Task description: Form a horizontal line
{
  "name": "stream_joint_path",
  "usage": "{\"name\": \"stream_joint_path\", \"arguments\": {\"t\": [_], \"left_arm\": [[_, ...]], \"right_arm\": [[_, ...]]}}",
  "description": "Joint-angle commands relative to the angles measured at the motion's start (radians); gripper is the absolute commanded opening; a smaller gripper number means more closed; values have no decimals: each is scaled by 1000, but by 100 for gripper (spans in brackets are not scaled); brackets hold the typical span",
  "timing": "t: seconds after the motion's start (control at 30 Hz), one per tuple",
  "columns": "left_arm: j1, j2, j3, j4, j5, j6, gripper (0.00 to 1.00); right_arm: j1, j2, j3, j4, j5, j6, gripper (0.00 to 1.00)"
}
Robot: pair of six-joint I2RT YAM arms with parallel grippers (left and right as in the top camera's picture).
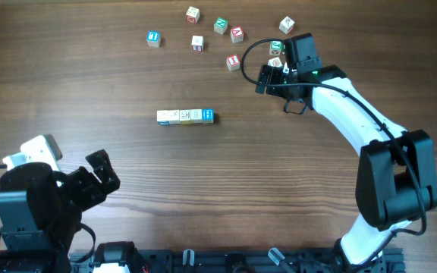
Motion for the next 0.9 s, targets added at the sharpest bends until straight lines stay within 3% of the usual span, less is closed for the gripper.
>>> {"name": "stream_joint_path", "arguments": {"t": [0.0, 0.13, 0.23, 0.4, 0.5, 0.57, 0.67, 0.77, 0.87], "left_arm": [[-5, -7, -12, 6, -6, 5, 100], [-5, -34, -88, 81, -6, 5, 100], [-5, -153, -370, 477, -6, 5, 100], [-5, -442, -828, 836, -6, 5, 100], [-5, -567, -974, 1004, -6, 5, 100], [-5, -624, -1025, 1068, -6, 5, 100], [-5, -693, -1072, 1018, -6, 5, 100], [-10, -706, -1085, 1152, -6, 5, 100], [-27, -706, -1085, 1177, -6, 5, 100]], "right_arm": [[2, -11, -4, 3, 16, -14, 100], [2, -11, -4, 3, 16, -14, 100], [2, -11, -4, 3, 16, -14, 100], [2, -11, -4, 3, 16, -14, 100], [2, -11, -4, 3, 16, -14, 100], [2, -11, -4, 3, 16, -14, 100], [2, -11, -4, 3, 16, -14, 100], [2, -11, -4, 3, 16, -14, 100], [2, -11, -4, 3, 16, -14, 100]]}}
